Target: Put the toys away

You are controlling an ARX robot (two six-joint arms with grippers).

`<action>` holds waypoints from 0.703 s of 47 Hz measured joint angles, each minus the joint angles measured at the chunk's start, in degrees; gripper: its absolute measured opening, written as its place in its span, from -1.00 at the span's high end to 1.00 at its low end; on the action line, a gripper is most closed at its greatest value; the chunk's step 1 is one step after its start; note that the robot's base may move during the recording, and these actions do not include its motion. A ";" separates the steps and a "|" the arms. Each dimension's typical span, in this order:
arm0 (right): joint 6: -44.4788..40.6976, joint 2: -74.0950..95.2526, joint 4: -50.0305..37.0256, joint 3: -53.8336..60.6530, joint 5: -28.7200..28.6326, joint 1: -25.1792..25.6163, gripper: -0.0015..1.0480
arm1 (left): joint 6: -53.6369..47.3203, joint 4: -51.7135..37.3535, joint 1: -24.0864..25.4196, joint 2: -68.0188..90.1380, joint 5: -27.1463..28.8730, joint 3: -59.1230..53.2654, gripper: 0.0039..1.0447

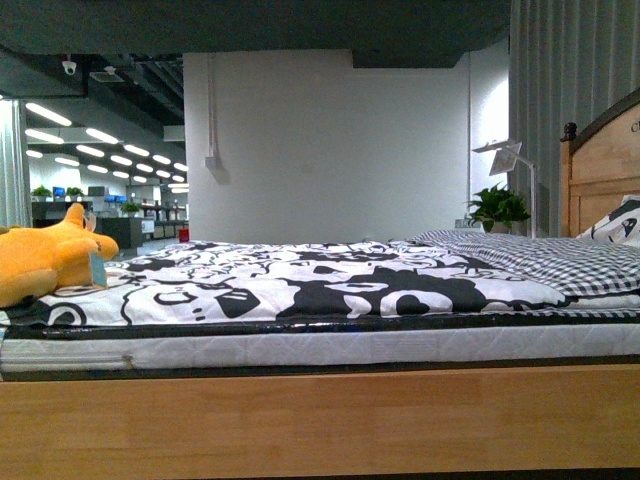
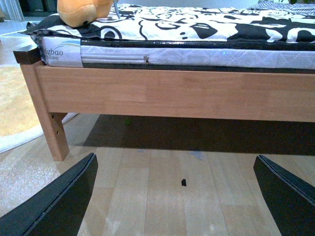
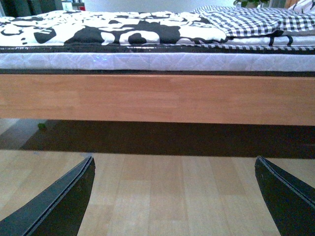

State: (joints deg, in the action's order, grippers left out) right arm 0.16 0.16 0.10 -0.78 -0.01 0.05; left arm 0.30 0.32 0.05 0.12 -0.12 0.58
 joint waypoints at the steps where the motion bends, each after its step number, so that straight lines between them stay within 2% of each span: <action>1: 0.00 0.00 0.00 0.00 -0.02 0.00 -0.87 | 0.00 0.00 0.00 0.00 0.00 0.00 -0.89; 33: 0.00 0.04 0.00 0.00 0.09 0.00 -0.87 | -0.02 0.00 0.00 0.02 -0.07 0.00 -0.89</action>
State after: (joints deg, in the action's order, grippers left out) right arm 0.16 0.21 0.10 -0.78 0.08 0.05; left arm 0.27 0.32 0.05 0.14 -0.19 0.58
